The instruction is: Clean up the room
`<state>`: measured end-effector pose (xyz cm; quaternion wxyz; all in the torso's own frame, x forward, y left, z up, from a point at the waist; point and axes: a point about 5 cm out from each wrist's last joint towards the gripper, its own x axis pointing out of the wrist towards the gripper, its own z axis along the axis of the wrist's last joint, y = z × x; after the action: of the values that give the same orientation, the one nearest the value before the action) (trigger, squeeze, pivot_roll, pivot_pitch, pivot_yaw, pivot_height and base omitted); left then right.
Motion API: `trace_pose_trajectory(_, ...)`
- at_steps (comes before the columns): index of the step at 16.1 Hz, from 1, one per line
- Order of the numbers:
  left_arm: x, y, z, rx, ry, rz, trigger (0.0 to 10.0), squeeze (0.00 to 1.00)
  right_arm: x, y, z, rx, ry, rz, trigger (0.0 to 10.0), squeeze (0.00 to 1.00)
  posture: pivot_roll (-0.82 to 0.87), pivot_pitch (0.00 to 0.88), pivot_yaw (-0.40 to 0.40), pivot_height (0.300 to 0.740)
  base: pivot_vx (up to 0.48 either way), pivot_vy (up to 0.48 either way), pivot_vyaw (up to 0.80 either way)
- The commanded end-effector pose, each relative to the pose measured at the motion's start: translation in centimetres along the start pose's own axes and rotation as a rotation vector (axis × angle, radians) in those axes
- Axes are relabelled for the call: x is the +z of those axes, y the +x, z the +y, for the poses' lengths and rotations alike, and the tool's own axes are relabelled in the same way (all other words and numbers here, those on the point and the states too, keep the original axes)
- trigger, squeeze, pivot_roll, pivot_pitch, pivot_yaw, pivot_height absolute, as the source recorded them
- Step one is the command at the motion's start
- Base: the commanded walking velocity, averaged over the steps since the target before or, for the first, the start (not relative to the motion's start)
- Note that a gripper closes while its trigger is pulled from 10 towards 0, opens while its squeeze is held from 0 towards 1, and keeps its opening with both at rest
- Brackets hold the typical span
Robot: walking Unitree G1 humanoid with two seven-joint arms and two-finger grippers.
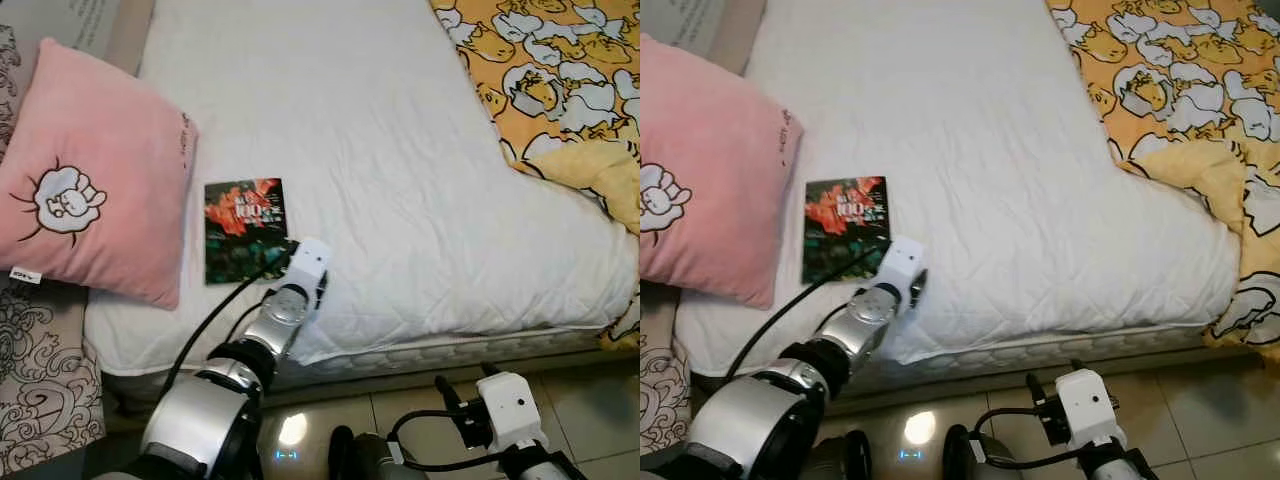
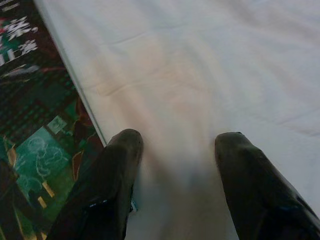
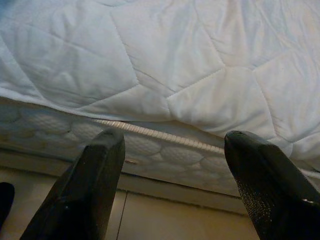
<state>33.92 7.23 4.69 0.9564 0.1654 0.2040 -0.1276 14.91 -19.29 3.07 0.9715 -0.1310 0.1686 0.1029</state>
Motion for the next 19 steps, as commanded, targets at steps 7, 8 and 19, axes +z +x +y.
trace_pose_trajectory(7,-0.7,0.0,1.4,0.091,-0.018,0.046,10.0,0.00,0.1,0.4,-0.3,0.012,-0.017,0.017,10.0,0.00,-0.21,0.200,-0.085,0.740,0.000,0.000,0.00)
trace_pose_trajectory(8,-0.3,0.0,1.1,0.082,-0.027,0.034,10.0,0.00,0.0,0.5,-0.3,0.014,-0.017,0.019,10.0,0.00,-0.21,0.197,-0.083,0.740,0.000,0.000,0.00)
trace_pose_trajectory(19,6.7,-5.7,3.7,0.150,-0.300,-0.653,10.0,1.00,8.6,7.6,-3.4,-0.185,0.157,-0.306,10.0,1.00,-0.05,0.000,-0.051,0.740,0.000,0.000,0.00)
